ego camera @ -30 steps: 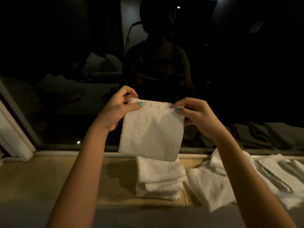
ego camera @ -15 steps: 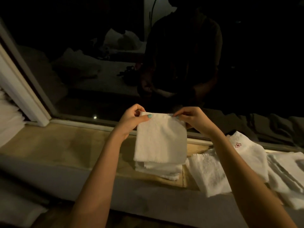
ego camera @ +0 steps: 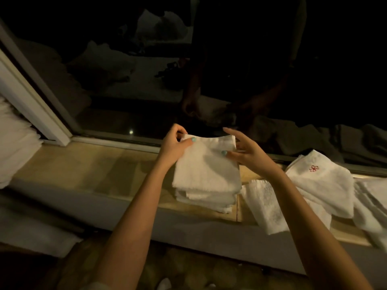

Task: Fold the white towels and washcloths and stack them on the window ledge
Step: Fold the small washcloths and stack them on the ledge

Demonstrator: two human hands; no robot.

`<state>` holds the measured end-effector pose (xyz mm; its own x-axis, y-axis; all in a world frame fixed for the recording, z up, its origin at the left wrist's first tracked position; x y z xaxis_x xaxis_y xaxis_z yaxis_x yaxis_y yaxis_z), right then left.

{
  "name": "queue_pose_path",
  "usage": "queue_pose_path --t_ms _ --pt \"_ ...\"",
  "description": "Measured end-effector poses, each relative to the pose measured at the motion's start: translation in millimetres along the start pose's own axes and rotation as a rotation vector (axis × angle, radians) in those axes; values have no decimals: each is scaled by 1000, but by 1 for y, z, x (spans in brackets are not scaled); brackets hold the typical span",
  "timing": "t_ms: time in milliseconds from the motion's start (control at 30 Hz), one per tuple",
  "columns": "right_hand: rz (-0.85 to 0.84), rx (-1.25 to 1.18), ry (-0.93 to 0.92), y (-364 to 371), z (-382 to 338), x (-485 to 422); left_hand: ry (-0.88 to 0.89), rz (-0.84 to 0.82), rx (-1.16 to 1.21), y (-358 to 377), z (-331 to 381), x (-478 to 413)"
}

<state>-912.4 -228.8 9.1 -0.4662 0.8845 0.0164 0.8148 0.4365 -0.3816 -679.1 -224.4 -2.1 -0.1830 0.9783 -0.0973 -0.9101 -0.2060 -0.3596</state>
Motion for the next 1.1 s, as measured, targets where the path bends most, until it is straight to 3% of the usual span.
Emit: queue_pose_path --t_ms 167,267,367,600,900,1100 --pt "114 77 57 13 9 6 -44 -182 182 -15 1 31" --pt "221 95 64 16 8 5 -49 -297 173 -24 4 48" --pt "299 135 28 16 0 4 -32 -267 151 -26 9 49" --pt "163 296 108 17 -2 -2 -56 -306 -48 -23 6 47" --pt "311 394 161 33 7 15 18 -235 -144 -18 -13 60" --pt "585 191 163 25 17 51 314 25 -334 -11 10 70"
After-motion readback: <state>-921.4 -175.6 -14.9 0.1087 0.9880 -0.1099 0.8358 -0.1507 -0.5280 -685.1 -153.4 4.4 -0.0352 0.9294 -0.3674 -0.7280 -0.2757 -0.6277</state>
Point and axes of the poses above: each hand's wrist, its own x-axis away from the middle knuckle, its own y-axis out of the palm, z = x × y, the point moved 2 cm from there along -x, towards the middle knuckle, and after that the axes turned 3 degrees about y, right-handed, at the moved point
